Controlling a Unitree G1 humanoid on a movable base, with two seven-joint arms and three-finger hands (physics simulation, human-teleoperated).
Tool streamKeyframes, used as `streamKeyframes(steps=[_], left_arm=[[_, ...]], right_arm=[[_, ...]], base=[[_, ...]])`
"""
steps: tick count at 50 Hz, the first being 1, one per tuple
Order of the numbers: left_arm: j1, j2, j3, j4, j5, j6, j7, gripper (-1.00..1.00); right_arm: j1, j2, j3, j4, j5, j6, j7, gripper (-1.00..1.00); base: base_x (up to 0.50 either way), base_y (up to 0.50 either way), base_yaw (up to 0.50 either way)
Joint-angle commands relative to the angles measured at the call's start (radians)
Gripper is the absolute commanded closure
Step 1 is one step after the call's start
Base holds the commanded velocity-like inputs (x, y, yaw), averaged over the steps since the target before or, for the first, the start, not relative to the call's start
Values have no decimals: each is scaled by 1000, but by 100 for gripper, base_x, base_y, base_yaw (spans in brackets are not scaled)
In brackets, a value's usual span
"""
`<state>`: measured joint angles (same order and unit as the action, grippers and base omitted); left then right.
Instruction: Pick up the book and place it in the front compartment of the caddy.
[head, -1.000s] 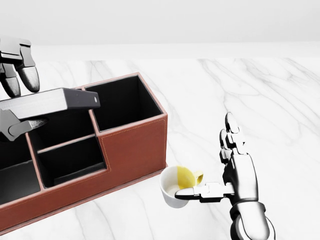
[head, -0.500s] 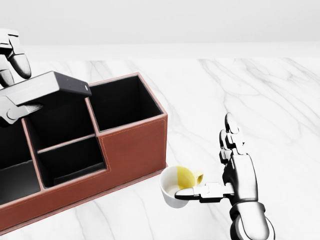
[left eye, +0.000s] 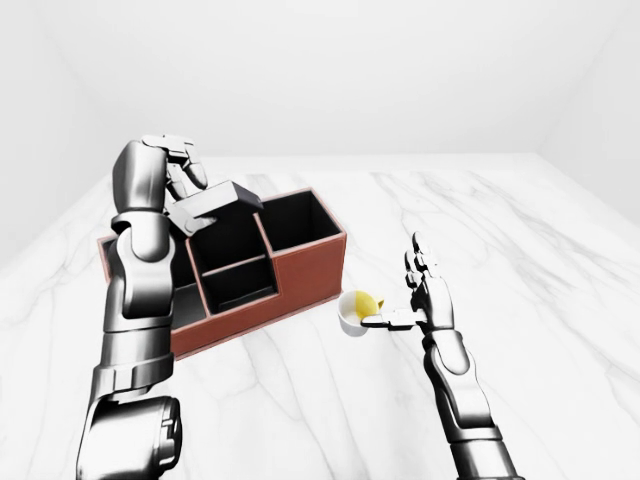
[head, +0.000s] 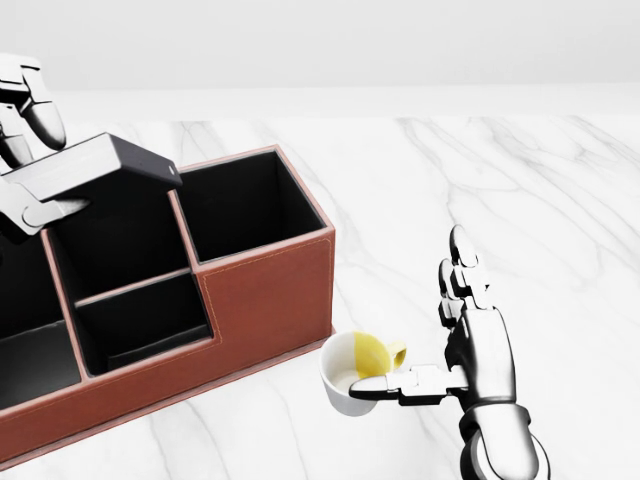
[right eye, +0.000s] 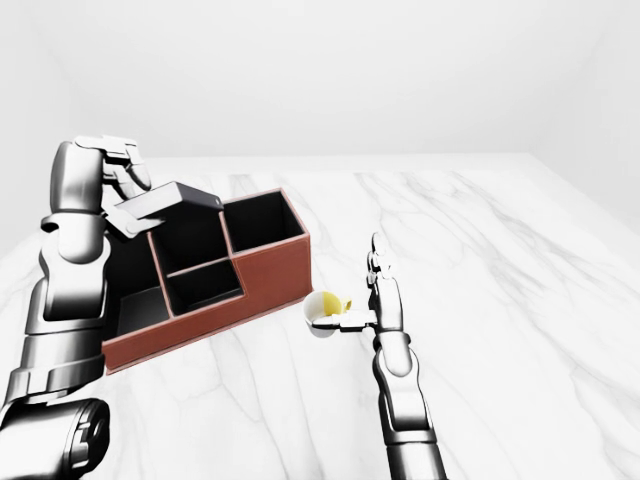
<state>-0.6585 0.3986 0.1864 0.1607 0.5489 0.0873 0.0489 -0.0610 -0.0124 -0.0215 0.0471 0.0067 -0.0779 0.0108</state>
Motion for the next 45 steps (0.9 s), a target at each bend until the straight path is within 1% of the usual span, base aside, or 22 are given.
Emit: streamKeyframes(steps=[1, 10, 11, 16, 18, 22, 23, 27, 28, 37, 45], left_arm=[[-51, 8, -1, 121, 14, 0, 62, 96], [-67, 6, -12, 158, 26, 0, 71, 96], [-76, 6, -18, 180, 30, 0, 75, 96], [-79, 5, -18, 189, 35, 0, 75, 96], [-97, 4, -26, 223, 43, 0, 86, 96], [-97, 4, -25, 224, 45, 0, 86, 96], [-101, 7, -34, 228, 56, 0, 79, 95], [-102, 6, -33, 234, 64, 0, 78, 96], [-98, 12, -33, 233, 74, 0, 77, 96], [-101, 16, -30, 257, 96, 0, 85, 96], [-92, 20, -29, 221, 127, 0, 65, 96]], right_arm=[[0, -1, -3, 8, 2, -4, 1, -100], [-3, -1, -4, 18, 3, -9, 0, -100], [3, 0, -2, 6, 3, -4, 0, -100], [3, 0, -2, 6, 3, -4, -1, -100], [-6, -3, -6, 26, 6, -9, 2, -100], [-6, -3, -6, 26, 6, -9, 2, -100], [4, -1, -4, 3, 5, -2, 0, -100], [5, -1, -3, 0, 5, 0, 0, -100], [-9, -4, -9, 36, 7, -9, 3, -100], [-17, -5, -11, 58, 9, -9, 3, -100], [-2, 0, -2, 25, 5, -9, -2, -100]], base=[[0, 0, 0], [0, 0, 0], [0, 0, 0], [0, 0, 0], [0, 0, 0], [0, 0, 0], [0, 0, 0], [0, 0, 0], [0, 0, 0], [0, 0, 0], [0, 0, 0]])
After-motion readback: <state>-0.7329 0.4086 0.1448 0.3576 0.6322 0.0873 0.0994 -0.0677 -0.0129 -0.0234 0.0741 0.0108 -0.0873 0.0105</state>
